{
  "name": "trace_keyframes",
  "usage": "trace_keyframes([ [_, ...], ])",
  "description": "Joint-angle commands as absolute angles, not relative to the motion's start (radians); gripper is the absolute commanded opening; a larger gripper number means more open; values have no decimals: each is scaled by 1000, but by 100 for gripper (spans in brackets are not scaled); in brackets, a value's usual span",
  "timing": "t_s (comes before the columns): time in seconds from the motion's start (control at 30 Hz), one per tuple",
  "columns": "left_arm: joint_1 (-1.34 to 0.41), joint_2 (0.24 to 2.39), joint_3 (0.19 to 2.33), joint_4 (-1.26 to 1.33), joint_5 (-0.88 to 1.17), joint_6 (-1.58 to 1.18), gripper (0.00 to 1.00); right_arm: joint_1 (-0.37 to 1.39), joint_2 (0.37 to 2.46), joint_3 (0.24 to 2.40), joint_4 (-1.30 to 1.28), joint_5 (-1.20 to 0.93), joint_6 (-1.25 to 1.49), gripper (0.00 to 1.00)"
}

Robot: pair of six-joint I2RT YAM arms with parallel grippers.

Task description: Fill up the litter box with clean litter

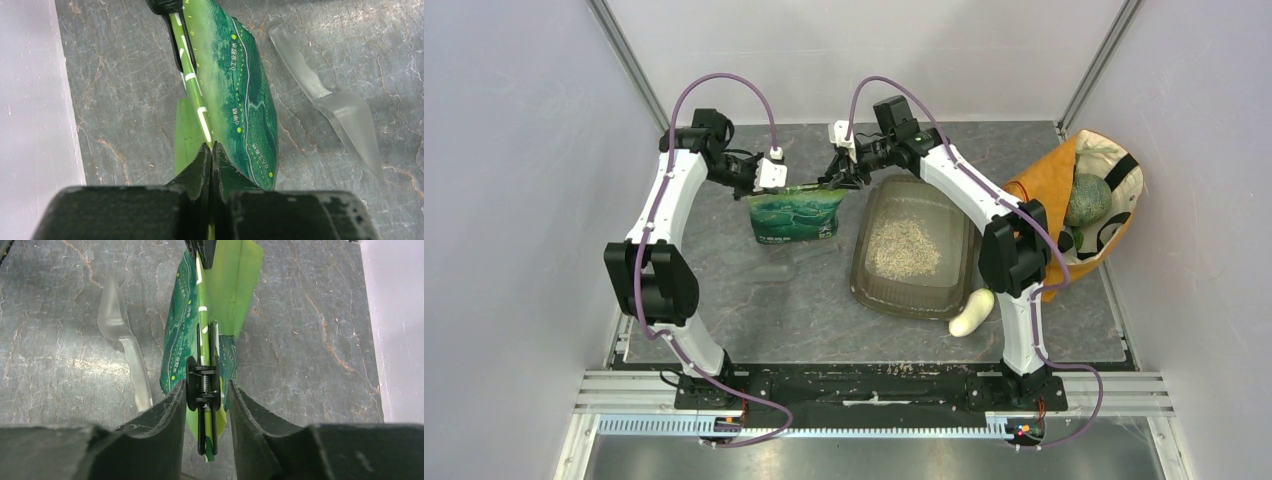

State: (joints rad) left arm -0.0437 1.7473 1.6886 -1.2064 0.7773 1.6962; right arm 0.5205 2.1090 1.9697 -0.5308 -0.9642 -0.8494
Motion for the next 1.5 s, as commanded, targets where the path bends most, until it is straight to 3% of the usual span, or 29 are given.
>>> trace_keyframes([
  [0.0, -46, 1737, 1702, -1228, 779, 1744, 2, 520, 2116, 1957, -500, -963, -838, 46],
  [0.4, -52, 1730, 1692, -1214, 775, 1735, 5, 520, 2062, 1956, -407, -957, -703, 82],
  [0.7, -51, 1653, 1654, -1006, 780, 1454, 54, 502, 1966, 1940, -373, -912, -528, 97],
  [0.77, -52, 1630, 1648, -974, 781, 1413, 83, 495, 1939, 1929, -349, -893, -482, 97],
  [0.97, -50, 1535, 1627, -730, 727, 1067, 86, 468, 1846, 1878, -254, -827, -316, 97],
  [1.1, -43, 1481, 1655, -556, 585, 731, 87, 436, 1776, 1874, -229, -729, -188, 97],
  [1.3, -20, 1486, 1829, -689, 346, 394, 88, 320, 1630, 1807, -242, -588, 34, 97],
  [1.47, 73, 1406, 1760, -781, 302, 180, 88, 209, 1442, 1614, -286, -458, 152, 97],
])
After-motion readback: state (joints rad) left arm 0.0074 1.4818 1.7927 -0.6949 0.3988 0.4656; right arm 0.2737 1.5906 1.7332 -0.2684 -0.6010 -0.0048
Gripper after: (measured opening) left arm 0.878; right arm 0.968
